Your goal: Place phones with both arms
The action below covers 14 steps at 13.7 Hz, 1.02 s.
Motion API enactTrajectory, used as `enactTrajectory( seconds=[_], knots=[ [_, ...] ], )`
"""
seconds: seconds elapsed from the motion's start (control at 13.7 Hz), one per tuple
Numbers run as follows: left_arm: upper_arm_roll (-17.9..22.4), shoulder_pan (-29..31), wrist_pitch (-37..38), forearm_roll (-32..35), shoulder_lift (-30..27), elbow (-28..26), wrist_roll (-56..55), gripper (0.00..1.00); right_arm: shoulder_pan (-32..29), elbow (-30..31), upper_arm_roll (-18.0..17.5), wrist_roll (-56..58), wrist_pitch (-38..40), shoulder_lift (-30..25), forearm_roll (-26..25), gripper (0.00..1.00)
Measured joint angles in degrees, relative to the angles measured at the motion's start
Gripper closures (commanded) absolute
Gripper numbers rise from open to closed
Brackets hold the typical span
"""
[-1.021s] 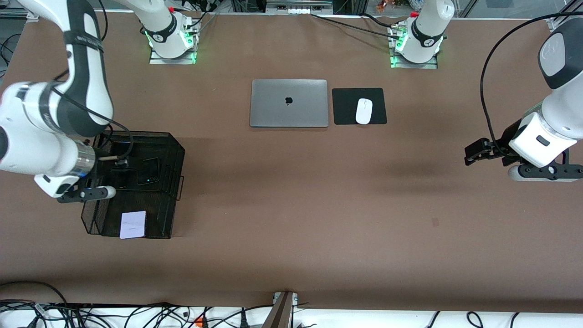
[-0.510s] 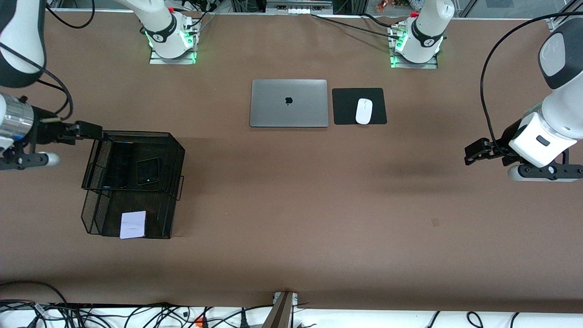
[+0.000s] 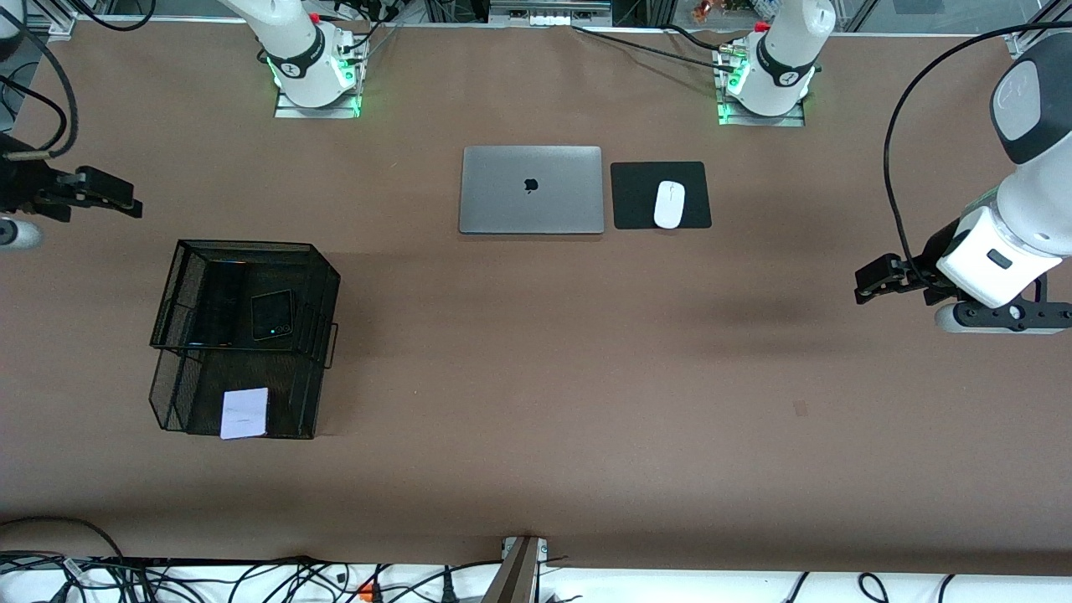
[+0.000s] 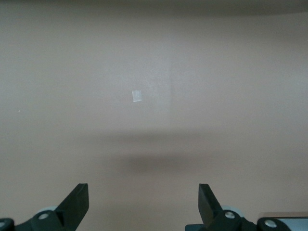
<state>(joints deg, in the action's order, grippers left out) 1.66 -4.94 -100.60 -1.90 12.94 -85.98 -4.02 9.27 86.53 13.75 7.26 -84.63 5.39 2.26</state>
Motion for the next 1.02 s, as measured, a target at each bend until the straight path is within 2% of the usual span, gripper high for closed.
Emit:
enactTrajectory(
  seconds=[0.36,1.02],
  knots=[
    [0.23,0.30,0.00,0.00,-0.09,0.29,0.47,0.00,-3.09,3.28,-2.05,0.00,-0.10,-2.85,-0.02,0.00],
    [0.64,0.32,1.36,0.02,-0.38,2.16,1.69,0.00,-3.09,4.09,-3.52,-0.04,-3.14,-2.02,-0.03,0.00]
  ],
)
